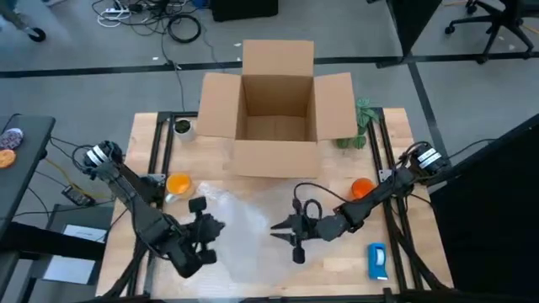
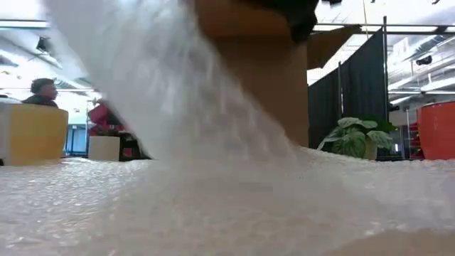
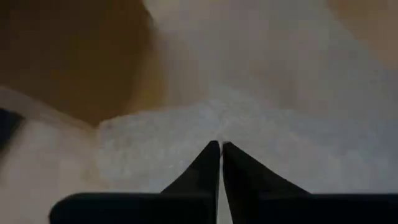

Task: Wrap mug
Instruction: Wrap the orange mug with the bubble wrap

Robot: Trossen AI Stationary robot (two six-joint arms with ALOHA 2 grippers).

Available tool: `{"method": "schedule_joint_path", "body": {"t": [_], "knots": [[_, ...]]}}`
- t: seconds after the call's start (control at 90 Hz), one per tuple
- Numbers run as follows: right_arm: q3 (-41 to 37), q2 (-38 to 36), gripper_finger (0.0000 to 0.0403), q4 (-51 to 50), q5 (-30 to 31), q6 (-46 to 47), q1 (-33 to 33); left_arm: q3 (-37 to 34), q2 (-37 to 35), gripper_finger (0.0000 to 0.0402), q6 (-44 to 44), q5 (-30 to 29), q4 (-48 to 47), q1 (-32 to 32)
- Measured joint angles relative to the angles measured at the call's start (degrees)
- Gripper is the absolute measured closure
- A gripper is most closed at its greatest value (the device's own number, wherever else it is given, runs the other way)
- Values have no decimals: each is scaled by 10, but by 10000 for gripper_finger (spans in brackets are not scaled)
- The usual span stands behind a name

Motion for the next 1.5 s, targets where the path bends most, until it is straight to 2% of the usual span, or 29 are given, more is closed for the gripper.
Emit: {"method": "schedule_joint_path", "body": {"t": [0.156,0.322,0.456,0.589,0.722,0.8,0.922,1.044,1.133,1.256,1.3,1.5], "knots": [[0,0,272,8,4,-39,-11,0,0,402,140,-25,124,19],[0,0,207,60,2,-93,-18,-21,0,402,299,-29,312,38],[0,0,168,105,3,-97,-29,-53,0,401,382,-24,438,54],[0,0,151,113,-4,-97,-37,-85,1,401,462,-7,551,69],[0,0,149,124,-77,-96,-43,-118,1,401,482,4,629,94],[0,0,152,126,-83,-94,-46,-135,1,402,494,21,659,109],[0,0,163,125,-59,-72,-53,-160,1,401,507,69,738,127],[0,0,199,109,-56,-54,-65,-164,1,401,538,76,780,130],[0,0,251,110,-55,-56,-67,-164,1,401,554,79,792,129],[0,0,360,112,-55,-87,-68,-164,1,402,570,81,794,130],[0,0,385,112,-56,-96,-67,-164,1,402,581,79,794,130],[2,-2,400,119,-55,-100,-60,-136,-17,388,654,52,779,113]]}}
